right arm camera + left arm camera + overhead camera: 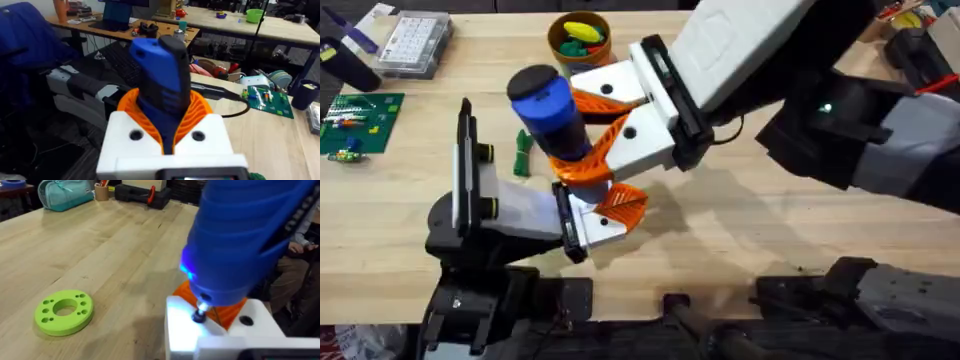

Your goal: Pick up the gripper from the table and insert it into the empty holder that is missing its gripper. Then pick up a screw, insert it into the mounting hole, and use the screwdriver to tighten it. Finally, clean up the table by picking up the vegetable and placing it into the bucket.

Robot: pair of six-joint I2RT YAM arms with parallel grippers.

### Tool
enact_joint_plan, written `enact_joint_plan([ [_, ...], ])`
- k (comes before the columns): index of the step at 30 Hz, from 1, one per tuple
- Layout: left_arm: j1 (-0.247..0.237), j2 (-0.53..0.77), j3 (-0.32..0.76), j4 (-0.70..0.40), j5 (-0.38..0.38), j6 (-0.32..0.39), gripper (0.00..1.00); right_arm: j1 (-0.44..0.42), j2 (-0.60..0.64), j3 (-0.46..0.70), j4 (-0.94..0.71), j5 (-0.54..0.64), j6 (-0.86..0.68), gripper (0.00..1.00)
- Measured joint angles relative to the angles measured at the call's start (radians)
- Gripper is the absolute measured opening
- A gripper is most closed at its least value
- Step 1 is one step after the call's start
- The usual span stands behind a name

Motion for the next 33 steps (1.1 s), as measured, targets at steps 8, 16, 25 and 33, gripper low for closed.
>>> enact_joint_plan([
  [8, 0.000, 0.000, 0.000, 0.043, 0.000, -0.001, 0.010, 0.000, -0.012, 0.000, 0.002, 0.000, -0.002, 0.061],
  [16, 0.000, 0.000, 0.000, 0.043, 0.003, -0.001, 0.010, 0.006, -0.012, 0.000, 0.002, 0.000, -0.005, 0.061],
  [25, 0.000, 0.000, 0.000, 0.043, 0.004, 0.000, 0.010, 0.009, -0.012, -0.006, 0.006, 0.001, -0.011, 0.061],
  [33, 0.000, 0.000, 0.000, 0.043, 0.004, 0.001, 0.010, 0.010, -0.012, -0.007, 0.007, 0.001, -0.011, 0.061],
])
